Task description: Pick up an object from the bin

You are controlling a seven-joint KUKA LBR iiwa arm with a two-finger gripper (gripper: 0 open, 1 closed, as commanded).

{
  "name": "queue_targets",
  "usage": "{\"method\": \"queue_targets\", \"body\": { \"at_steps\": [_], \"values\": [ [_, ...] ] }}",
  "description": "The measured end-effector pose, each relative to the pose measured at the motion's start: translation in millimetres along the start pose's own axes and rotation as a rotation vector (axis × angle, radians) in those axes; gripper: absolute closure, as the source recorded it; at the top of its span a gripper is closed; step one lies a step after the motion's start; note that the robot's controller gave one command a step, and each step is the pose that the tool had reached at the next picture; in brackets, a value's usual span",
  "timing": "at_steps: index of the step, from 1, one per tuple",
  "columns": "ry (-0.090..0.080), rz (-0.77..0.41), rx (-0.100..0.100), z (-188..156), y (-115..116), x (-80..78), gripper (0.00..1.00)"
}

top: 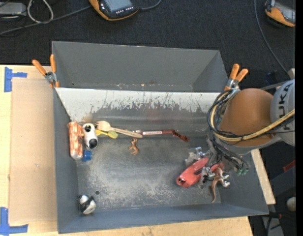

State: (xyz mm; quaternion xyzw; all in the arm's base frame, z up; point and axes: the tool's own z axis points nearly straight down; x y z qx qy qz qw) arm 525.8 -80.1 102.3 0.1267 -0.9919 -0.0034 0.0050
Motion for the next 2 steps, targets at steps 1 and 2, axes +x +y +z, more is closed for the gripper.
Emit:
{"method": "queue_targets", "body": {
  "at_steps": [1, 2],
  "values": [
    [0.001, -0.07, -0.001, -74.6, -30.5, 4.1, 1.0],
    [-0.008, -0.311, 0.005, -52.1, -43.9, -10.5, 1.0]
  ]
}}
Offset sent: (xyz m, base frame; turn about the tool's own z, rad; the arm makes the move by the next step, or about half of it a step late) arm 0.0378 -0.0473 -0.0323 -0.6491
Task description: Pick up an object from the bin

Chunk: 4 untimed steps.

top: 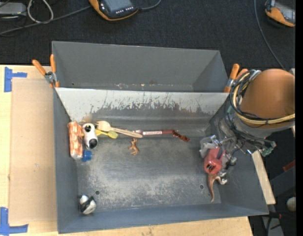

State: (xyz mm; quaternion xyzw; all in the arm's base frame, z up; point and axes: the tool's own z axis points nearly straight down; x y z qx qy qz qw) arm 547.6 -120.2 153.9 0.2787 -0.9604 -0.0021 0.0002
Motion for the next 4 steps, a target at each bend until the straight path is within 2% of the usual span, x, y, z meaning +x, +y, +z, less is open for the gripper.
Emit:
{"method": "queue_targets", "body": {
  "at_steps": [1, 2, 3, 4],
  "values": [
    [-0.017, -0.163, -0.002, 77.5, -26.1, 16.1, 1.0],
    [-0.017, -0.162, -0.002, 77.5, -26.1, 16.1, 1.0],
    [-0.003, -0.168, -0.007, 28.6, -27.2, 18.3, 1.0],
    [-0.014, -0.188, -0.009, -54.7, -28.3, 9.8, 1.0]
  ]
}}
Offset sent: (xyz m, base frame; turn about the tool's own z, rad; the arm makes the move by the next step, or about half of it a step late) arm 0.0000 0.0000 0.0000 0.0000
